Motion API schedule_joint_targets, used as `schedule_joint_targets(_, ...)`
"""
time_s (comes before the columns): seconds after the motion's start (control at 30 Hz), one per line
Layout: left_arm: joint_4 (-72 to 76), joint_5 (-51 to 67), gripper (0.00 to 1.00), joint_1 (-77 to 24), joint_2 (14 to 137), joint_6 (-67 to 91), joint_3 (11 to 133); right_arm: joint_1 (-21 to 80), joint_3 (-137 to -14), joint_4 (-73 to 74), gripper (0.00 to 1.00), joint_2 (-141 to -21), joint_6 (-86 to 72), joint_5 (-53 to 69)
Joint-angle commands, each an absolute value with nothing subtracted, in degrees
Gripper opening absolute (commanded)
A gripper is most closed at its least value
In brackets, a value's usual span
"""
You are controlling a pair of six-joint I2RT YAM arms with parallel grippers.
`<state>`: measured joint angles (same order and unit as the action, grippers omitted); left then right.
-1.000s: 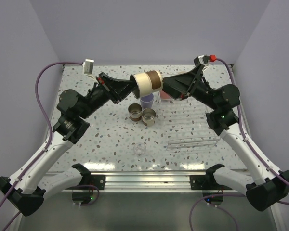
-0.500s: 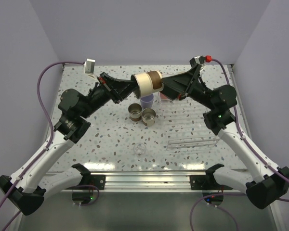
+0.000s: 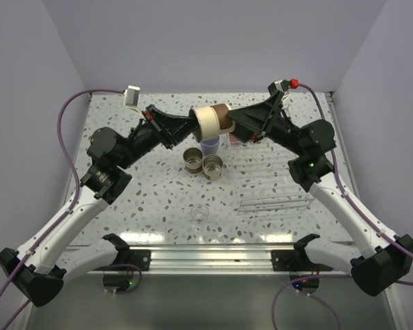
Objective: Load the cups into the dish rack
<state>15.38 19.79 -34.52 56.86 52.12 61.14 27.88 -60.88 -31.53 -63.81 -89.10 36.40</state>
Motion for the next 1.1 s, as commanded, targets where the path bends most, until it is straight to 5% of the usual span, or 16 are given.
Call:
schedule_joint_targets(0.0,17.3,20.7,0.00,-34.6,56.5,51.9,60.9,28.4,-62.4,-34.8,0.88,-64.2,-89.6,34.9)
schedule_joint_targets(0.3,12.3,19.7,0.00,-34.7,56.9,49.6,61.2,28.7,-60.2,-31.8,0.28,-62.8,-86.2,35.4)
schedule_joint_targets(0.4,11.0,19.4,0.30,-34.7,56.8,49.0,61.3,28.7,-59.7,-30.2,0.09,-62.2,-84.9,35.2)
schedule_joint_targets(0.43,9.9,19.2,0.53,-34.8,56.9,48.7,61.6,28.7,-59.8,-28.7,0.04,-62.1,-84.5,35.0)
schedule_joint_targets(0.47,9.2,18.9,0.63,-34.7,56.6,48.5,61.7,28.7,-59.8,-27.9,0.00,-61.9,-83.9,34.7)
schedule_joint_targets(0.6,5.7,16.7,0.99,-34.6,56.0,47.2,61.6,28.7,-59.5,-26.3,0.00,-61.7,-82.4,34.0)
schedule_joint_targets(1.07,-26.4,-6.6,1.00,-34.5,52.5,36.7,67.6,14.9,-76.3,18.7,0.00,-62.7,-47.5,29.1)
